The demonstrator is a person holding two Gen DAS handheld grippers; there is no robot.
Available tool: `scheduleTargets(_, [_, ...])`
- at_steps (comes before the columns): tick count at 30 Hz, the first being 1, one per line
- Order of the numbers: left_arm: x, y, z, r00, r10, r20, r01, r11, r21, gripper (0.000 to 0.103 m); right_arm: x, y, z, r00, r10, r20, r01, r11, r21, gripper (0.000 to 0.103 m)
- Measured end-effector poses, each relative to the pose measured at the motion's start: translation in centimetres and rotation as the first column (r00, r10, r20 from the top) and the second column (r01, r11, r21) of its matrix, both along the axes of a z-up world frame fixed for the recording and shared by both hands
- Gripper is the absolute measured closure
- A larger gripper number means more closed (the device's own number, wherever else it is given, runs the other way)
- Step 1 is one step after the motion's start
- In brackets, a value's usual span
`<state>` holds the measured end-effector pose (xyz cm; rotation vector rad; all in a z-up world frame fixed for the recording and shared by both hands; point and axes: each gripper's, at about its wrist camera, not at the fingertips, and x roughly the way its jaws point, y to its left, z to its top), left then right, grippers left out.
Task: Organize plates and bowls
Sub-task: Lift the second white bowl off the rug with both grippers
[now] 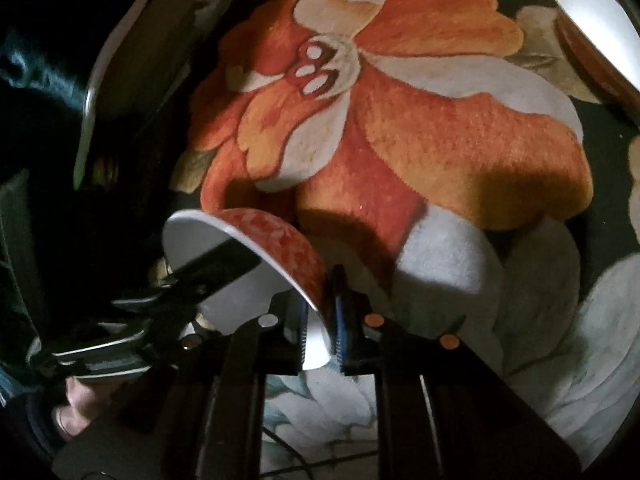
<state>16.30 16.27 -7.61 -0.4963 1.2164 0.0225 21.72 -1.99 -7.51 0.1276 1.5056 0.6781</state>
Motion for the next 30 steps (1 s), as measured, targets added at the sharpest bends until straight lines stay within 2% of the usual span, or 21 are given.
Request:
scheduleTargets(2, [-0.2,0.1,-0.2,1.0,-0.003,-0.004,0.003,1.0,0.004,0.023,-0.3,-0.3,0.3,1.0,-0.016,0.019,0.016,1.0,-0.003,0.09])
scheduleTargets(4, [-0.2,-0.2,-0.4,1.0,-0.028,-0.003,0.028,1.0,0.008,0.045,-0.5,-0.1,0.5,0.999,-0.026,0.046,0.027,0.999,-0.02,0.089])
scheduleTargets(6, [0.0,-0.5,-0.3,0.999,-0.051,-0.001,0.051,0.998,0.019,0.048,-0.8,0.2,0.4,0.998,-0.028,0.06,0.03,0.999,-0.033,0.088])
scheduleTargets(7, [0.2,-0.6,-0.2,0.998,-0.059,0.007,0.059,0.998,0.009,0.059,-0.9,0.5,0.1,0.998,-0.025,0.058,0.027,0.999,-0.035,0.088])
scheduleTargets(9, [0.6,-1.0,-0.3,0.997,-0.077,0.001,0.077,0.997,0.004,0.074,-0.8,0.8,0.0,0.998,-0.028,0.047,0.03,0.999,-0.041,0.088])
scheduleTargets(12, [0.5,-1.1,0.0,0.997,-0.074,0.008,0.074,0.997,0.021,0.08,-1.1,1.2,0.1,0.996,-0.03,0.089,0.038,0.996,-0.087,0.09])
scheduleTargets(19, [-0.4,-2.5,1.0,0.991,-0.134,0.006,0.134,0.99,0.047,0.084,-2.1,-0.2,1.5,0.992,-0.022,0.123,0.034,0.994,-0.1,0.091])
scheduleTargets(25, [-0.9,-4.5,3.2,0.985,-0.169,0.022,0.168,0.984,0.053,0.084,-3.2,-2.0,3.9,0.989,-0.024,0.147,0.042,0.992,-0.12,0.091])
scheduleTargets(30, [-1.3,-7.9,5.6,0.971,-0.233,0.044,0.23,0.971,0.069,0.084,-4.2,-4.6,6.1,0.984,-0.055,0.171,0.079,0.988,-0.133,0.091])
